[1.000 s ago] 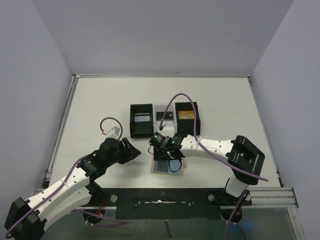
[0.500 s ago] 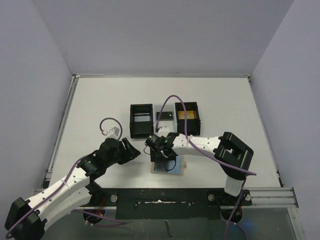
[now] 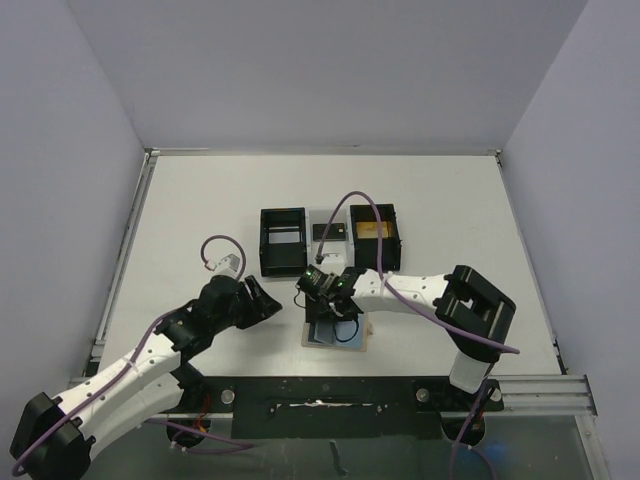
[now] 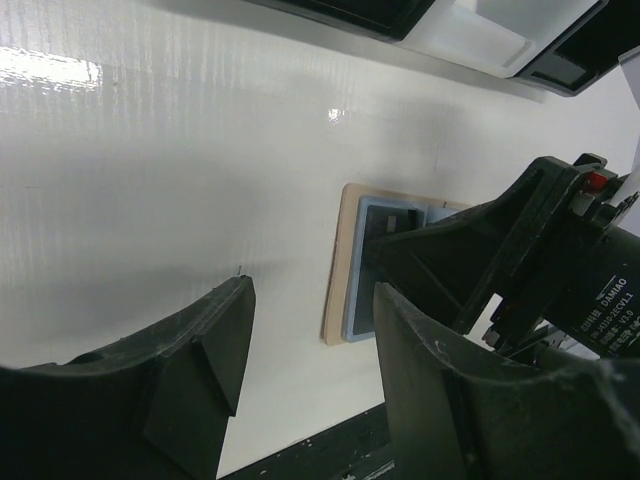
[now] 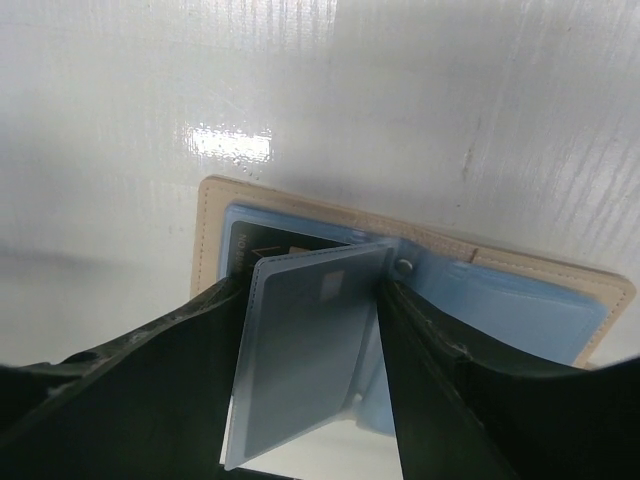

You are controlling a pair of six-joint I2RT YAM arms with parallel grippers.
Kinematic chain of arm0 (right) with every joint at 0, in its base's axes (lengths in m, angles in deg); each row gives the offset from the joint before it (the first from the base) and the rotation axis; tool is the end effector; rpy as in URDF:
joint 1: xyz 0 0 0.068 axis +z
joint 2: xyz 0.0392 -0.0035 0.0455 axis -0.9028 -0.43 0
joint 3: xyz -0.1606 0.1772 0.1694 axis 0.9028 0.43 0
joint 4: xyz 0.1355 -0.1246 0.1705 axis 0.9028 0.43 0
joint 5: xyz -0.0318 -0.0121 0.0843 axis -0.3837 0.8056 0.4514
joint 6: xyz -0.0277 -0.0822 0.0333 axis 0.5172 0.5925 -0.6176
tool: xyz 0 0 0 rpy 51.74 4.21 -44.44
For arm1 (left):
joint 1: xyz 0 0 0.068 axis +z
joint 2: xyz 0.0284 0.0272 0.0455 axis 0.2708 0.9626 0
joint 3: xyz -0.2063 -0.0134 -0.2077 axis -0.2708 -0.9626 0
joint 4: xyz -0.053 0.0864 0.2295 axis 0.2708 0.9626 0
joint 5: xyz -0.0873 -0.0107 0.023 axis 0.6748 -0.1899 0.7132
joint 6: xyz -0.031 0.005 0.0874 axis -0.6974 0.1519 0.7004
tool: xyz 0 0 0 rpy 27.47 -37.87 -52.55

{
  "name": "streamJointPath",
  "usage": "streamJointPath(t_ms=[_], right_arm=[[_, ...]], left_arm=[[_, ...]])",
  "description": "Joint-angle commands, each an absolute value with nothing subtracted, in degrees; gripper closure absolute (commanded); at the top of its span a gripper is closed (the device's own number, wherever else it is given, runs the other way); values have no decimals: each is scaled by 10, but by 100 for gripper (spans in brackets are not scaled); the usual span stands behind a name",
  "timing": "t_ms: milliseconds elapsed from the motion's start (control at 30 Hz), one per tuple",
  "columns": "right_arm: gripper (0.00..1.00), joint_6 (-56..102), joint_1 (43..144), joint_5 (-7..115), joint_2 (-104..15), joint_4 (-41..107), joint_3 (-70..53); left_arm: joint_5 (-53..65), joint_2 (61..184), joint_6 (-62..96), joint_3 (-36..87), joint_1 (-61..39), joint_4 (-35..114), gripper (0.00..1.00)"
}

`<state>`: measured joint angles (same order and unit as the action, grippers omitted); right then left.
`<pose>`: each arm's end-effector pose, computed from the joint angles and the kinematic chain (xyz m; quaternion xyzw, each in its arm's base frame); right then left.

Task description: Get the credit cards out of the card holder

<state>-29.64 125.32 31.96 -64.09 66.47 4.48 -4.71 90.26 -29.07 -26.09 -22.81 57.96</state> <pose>0.1847 0.2881 0.1496 0.0069 0.9801 0.0743 0.1841 0.1386 -0.1062 0.1755 -0.1559 0.8882 -0.3086 0.3026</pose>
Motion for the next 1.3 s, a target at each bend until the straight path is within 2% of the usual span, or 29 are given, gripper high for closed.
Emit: streamJointPath(t_ms=[0,400,600,933,1100,1267], right_arm=[[46,-297,1245,348,-614,611,88],[50,-298,1223,385,-592,553,135],[50,-303,1214,398,-581,532,154],[50,-304,1203,419,-578,506,172],[50,-304,1202,422,-579,504,172],[49,-306,1202,421,-574,504,174]], left_arm=[[-15,909,-279,-245,-226,520,50],[169,1010,-300,-318,-236,234,52],[184,1065,-334,-340,-251,125,52],[187,1076,-361,-416,-279,19,56],[188,1095,-318,-397,-299,30,54],[209,1160,-308,-370,-310,-23,52]])
